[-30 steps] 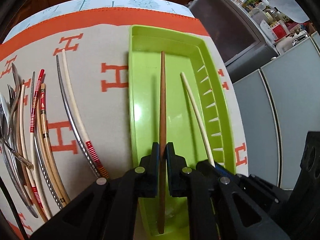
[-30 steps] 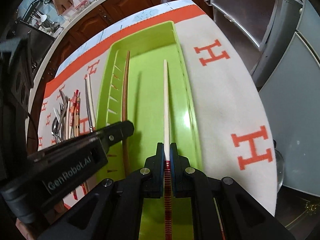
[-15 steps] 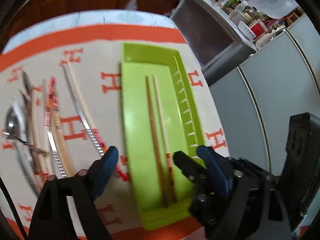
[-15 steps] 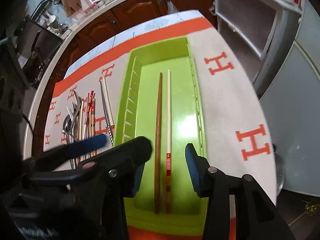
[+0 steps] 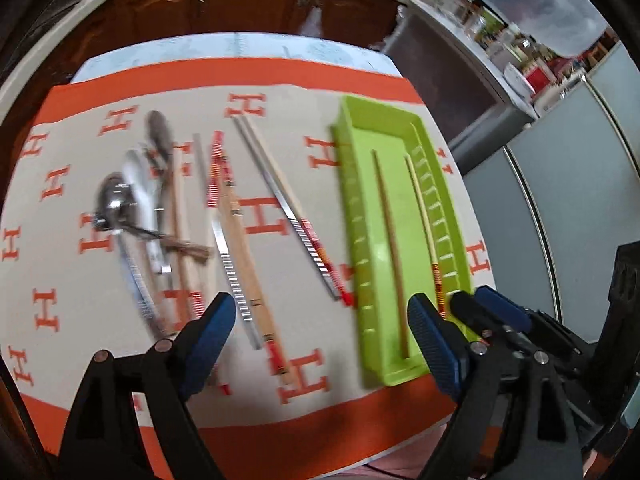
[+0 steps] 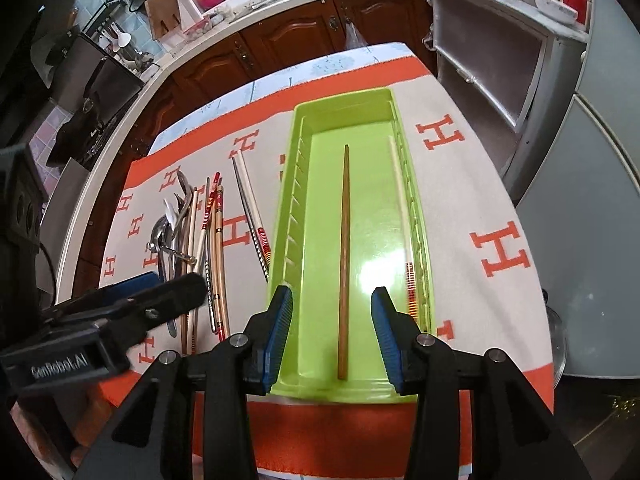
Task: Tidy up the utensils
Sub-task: 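Move both open grippers back over the utensil pile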
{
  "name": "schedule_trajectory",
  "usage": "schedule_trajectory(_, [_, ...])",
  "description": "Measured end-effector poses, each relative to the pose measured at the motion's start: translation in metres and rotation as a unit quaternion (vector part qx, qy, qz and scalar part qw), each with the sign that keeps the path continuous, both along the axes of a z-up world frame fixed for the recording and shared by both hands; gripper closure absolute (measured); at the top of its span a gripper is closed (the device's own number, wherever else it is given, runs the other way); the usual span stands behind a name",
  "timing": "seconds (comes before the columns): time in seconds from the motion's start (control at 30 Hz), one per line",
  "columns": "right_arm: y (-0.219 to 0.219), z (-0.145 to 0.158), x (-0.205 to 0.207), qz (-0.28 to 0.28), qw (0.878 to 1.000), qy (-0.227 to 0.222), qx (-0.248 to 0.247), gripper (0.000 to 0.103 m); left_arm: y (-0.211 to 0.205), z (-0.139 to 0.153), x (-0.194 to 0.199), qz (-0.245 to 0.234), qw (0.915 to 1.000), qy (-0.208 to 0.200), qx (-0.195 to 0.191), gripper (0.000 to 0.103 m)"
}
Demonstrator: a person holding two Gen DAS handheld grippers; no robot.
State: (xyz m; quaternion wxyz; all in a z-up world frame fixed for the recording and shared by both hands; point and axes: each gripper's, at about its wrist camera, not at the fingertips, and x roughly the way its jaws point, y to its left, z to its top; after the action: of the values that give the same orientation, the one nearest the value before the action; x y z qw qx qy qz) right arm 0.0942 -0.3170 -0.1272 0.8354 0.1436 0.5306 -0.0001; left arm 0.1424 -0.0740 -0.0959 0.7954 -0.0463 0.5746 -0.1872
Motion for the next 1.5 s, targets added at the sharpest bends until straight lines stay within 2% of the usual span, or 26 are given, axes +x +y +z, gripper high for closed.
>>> schedule_trajectory(0.2, [0.017, 0.014, -0.011, 0.015, 1.000, -0.012, -0.008, 0.061, 0.044, 0.016, -0.008, 0.033, 0.9986, -0.034, 0.024, 0.017])
schedule_trajectory(0.53, [0.050, 0.040, -0.012, 0.057, 0.998, -0.032, -0.005, 0.061, 0.083, 0.036, -0.014, 0.049, 0.9944, -0.074, 0.058, 0.017])
schedule_trajectory(0.63, [0.064, 0.047, -0.010, 0.074, 0.996, -0.039, -0.008, 0.061, 0.092, 0.039, -0.016, 0.049, 0.9940, -0.080, 0.056, 0.014])
schedule_trajectory(0.7, [0.073, 0.051, -0.008, 0.085, 0.995, -0.042, -0.010, 0.061, 0.100, 0.041, -0.017, 0.054, 0.9941, -0.083, 0.043, 0.002])
schedule_trajectory(0.73, [0.078, 0.052, -0.006, 0.089, 0.995, -0.043, -0.011, 0.061, 0.104, 0.042, -0.017, 0.059, 0.9937, -0.087, 0.037, 0.001])
schedule_trajectory(0.83, [0.091, 0.054, 0.000, 0.103, 0.994, -0.045, -0.011, 0.061, 0.115, 0.041, -0.014, 0.069, 0.9926, -0.093, 0.036, 0.001])
schedule_trajectory(0.97, [0.106, 0.052, 0.011, 0.117, 0.992, -0.043, -0.011, 0.061, 0.120, 0.032, -0.007, 0.083, 0.9925, -0.077, 0.046, 0.001])
schedule_trajectory(1.07, [0.114, 0.045, 0.020, 0.120, 0.992, -0.037, -0.010, 0.061, 0.120, 0.026, -0.005, 0.079, 0.9940, -0.069, 0.030, 0.002])
schedule_trajectory(1.2, [0.124, 0.032, 0.032, 0.130, 0.991, -0.024, -0.015, 0.061, 0.127, 0.010, 0.004, 0.099, 0.9929, -0.058, 0.031, 0.011])
schedule_trajectory(1.33, [0.137, 0.021, 0.045, 0.144, 0.989, -0.018, -0.024, 0.061, 0.145, -0.018, 0.017, 0.140, 0.9898, -0.027, 0.004, 0.024])
schedule_trajectory(1.43, [0.143, 0.013, 0.054, 0.152, 0.988, -0.014, -0.029, 0.061, 0.156, -0.044, 0.031, 0.160, 0.9869, 0.012, -0.011, 0.039])
schedule_trajectory(1.5, [0.147, 0.008, 0.059, 0.155, 0.987, -0.011, -0.031, 0.061, 0.156, -0.060, 0.040, 0.161, 0.9864, 0.034, -0.005, 0.060])
